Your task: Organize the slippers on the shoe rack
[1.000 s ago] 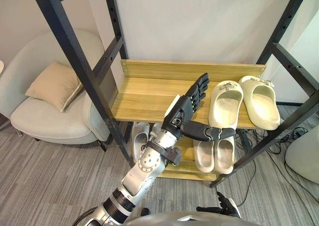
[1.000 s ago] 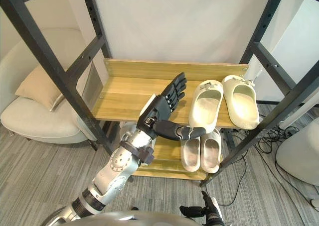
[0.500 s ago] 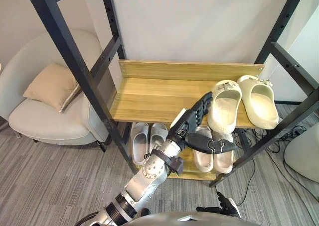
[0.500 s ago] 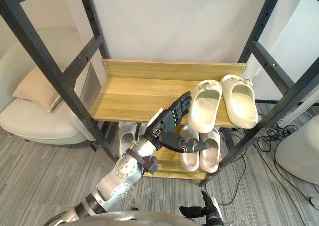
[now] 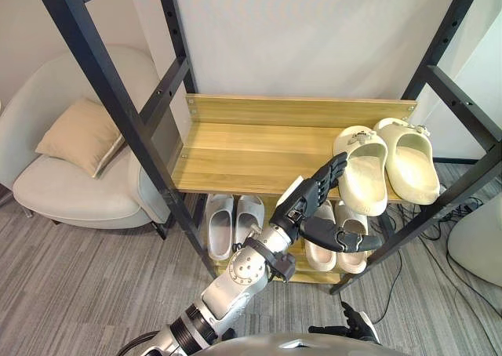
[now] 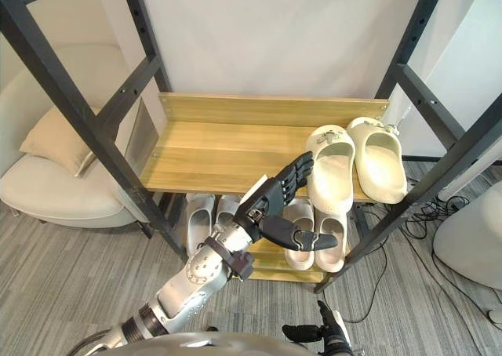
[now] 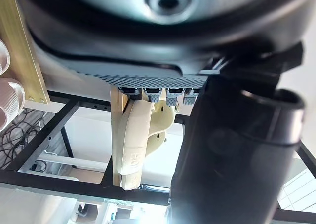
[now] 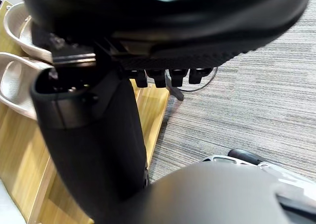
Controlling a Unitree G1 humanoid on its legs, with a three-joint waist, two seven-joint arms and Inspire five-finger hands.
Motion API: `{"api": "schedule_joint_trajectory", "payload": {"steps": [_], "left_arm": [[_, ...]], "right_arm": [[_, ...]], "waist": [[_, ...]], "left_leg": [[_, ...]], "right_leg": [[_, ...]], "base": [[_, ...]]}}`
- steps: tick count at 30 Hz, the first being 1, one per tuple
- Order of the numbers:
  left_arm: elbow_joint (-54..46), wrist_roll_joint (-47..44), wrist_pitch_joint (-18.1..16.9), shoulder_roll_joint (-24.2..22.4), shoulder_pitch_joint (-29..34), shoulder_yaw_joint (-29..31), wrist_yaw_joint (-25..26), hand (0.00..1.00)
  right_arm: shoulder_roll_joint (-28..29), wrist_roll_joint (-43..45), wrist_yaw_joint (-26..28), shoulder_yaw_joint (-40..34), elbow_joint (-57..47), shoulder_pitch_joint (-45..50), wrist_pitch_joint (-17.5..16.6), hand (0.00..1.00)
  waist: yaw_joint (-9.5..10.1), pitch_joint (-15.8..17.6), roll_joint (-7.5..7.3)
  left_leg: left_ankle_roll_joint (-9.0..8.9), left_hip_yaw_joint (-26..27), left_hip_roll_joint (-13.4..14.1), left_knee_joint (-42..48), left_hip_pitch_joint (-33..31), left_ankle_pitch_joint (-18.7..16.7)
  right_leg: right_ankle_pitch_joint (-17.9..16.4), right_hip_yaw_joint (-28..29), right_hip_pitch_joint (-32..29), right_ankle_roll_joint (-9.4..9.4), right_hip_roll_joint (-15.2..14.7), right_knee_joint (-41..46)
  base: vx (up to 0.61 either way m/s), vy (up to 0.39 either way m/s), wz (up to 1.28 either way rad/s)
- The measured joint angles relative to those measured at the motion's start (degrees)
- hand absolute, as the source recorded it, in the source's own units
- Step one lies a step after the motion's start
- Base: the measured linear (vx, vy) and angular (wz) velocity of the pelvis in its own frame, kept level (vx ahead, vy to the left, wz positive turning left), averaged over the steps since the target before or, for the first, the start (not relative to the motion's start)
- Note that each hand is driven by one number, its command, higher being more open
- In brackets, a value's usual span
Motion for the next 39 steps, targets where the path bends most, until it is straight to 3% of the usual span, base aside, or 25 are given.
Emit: {"api": "schedule_joint_trajectory", "payload": {"steps": [19, 39], "left_arm": [[8.1, 5.61, -1.51, -1.49, -8.13, 0.1, 1.68, 1.0], [10.66, 6.72, -2.41, -3.23, -10.25, 3.75, 1.98, 1.0]], "right_arm": [[0.01, 0.03, -0.18, -0.67, -0.24, -0.02, 0.01, 1.0], [0.58, 0.02, -0.23, -2.88, -0.76, -0.05, 0.05, 1.0]], "waist": [[-0.86, 0.14, 0.2], [-1.9, 0.78, 0.15]], "left_leg": [[0.09, 0.49, 0.02, 0.0, -0.01, -0.16], [-0.05, 1.83, 0.2, 0.0, -0.1, -0.5]], "right_leg": [[0.05, 0.56, -0.37, 0.03, 0.12, 0.03], [0.28, 1.91, -1.08, 0.05, 0.23, 0.06]], "base": [[0.0, 0.0, 0.0], [-0.01, 0.002, -0.03]]}}
